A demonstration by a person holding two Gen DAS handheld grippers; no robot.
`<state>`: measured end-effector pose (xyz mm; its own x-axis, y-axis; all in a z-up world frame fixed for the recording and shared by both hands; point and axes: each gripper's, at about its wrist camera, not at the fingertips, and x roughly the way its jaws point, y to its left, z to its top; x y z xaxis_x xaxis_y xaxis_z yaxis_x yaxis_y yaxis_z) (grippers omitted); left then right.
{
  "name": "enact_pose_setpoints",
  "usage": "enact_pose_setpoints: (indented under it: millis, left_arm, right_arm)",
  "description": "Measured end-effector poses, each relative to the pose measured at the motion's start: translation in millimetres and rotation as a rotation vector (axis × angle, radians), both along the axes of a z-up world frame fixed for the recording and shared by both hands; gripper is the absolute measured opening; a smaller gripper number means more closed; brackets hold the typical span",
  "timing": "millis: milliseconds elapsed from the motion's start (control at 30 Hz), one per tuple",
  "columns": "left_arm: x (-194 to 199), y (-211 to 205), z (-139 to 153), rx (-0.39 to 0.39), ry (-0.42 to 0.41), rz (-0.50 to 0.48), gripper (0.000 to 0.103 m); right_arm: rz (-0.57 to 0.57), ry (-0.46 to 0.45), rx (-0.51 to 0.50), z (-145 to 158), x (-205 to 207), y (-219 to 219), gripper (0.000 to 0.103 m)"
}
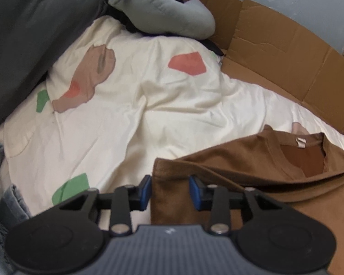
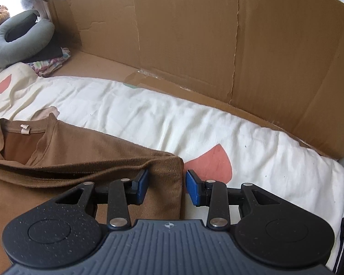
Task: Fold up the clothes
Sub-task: 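Open both tools and release the hem, then close the left tool on the new folded edge while the right tool closes on it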
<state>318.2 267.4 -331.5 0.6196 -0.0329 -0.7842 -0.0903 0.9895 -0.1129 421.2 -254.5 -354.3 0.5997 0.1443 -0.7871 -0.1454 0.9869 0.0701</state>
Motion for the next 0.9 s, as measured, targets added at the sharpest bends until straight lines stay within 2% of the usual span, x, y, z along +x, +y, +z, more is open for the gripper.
enact_pose_setpoints:
  millis: [167,500,567,633,733,900]
  left_arm:
    - [-1,2,2,0.009,-0.022,0.014,0.016]
    - [-1,3,-2,0.016,-0.018,0.019,0.017]
    - [-4,2,-1,0.024,-0.023,0.018,0.013]
    - [-7,0,0,0.036,-0.024,0.01,0.01]
    - [-12,-4,4,0.071,-0.04,0.003,0.008]
    - [-22,-6,13,0.086,-0.068,0.008,0.007]
  right_arm:
    - [0.014,-0.014,-0.002,2,-3,-3,0.042]
    - [0.026,-0.003,-0.014,-3,-3,-3,0.042]
    - [0.025,-0.009,-0.016,-3,-2,-2,0.037]
    - [0.019,-0.014,-0.025,-2,-3,0,0.011]
    - [0.034,-0.021,-0.052,1,-5,2,0.004]
    - [0.035,-0.044,-0.062,8,-11,3,0.003]
